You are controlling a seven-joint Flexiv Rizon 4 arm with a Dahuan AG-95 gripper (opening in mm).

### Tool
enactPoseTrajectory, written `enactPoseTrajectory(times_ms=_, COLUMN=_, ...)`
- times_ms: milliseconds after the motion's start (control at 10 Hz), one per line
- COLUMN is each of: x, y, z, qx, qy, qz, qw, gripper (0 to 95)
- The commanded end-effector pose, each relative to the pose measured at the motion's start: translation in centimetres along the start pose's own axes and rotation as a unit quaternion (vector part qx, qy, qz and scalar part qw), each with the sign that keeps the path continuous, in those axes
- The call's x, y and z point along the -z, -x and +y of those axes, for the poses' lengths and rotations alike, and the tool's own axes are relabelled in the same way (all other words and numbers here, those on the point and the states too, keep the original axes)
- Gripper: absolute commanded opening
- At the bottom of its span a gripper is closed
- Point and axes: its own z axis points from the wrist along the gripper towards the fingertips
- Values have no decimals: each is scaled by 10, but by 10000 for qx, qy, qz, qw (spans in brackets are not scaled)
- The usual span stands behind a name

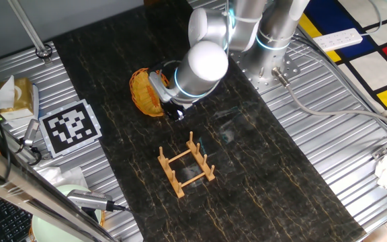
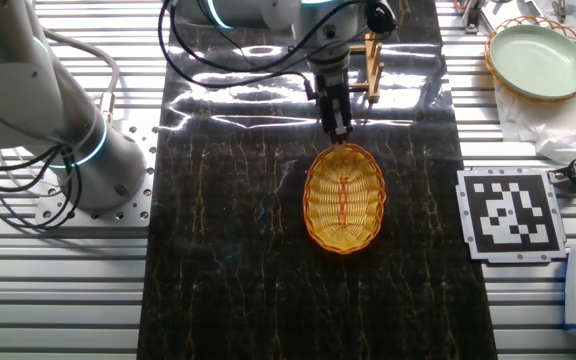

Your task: Put the dish on the dish rack

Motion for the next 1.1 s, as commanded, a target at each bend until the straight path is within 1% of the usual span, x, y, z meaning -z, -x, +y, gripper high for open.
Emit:
enactPoseTrajectory(times_ms=100, x=0, y=4, z=0, qx=53, qy=-116, qz=-14, qw=9999, gripper=0)
enactPoseTrajectory(times_ms=300, x=0, y=5, z=-1, qx=52, qy=-161, qz=-49, qw=9998, gripper=0)
enactPoseTrajectory(times_ms=500, x=6, y=6, z=-5, qx=122, qy=-175, qz=-59, qw=9998, gripper=0)
enactPoseTrajectory(times_ms=600, x=10, y=8, z=-8, qx=133, qy=-160, qz=-64, qw=9998, gripper=0)
enactPoseTrajectory(times_ms=800, x=27, y=12, z=-17, qx=169, qy=-107, qz=-72, qw=9998, gripper=0)
enactPoseTrajectory(times_ms=1000, x=49, y=16, z=-26, qx=100, qy=144, qz=-108, qw=9998, gripper=0)
enactPoseTrajectory(times_ms=1100, x=61, y=18, z=-30, qx=69, qy=238, qz=-106, qw=9996, gripper=0)
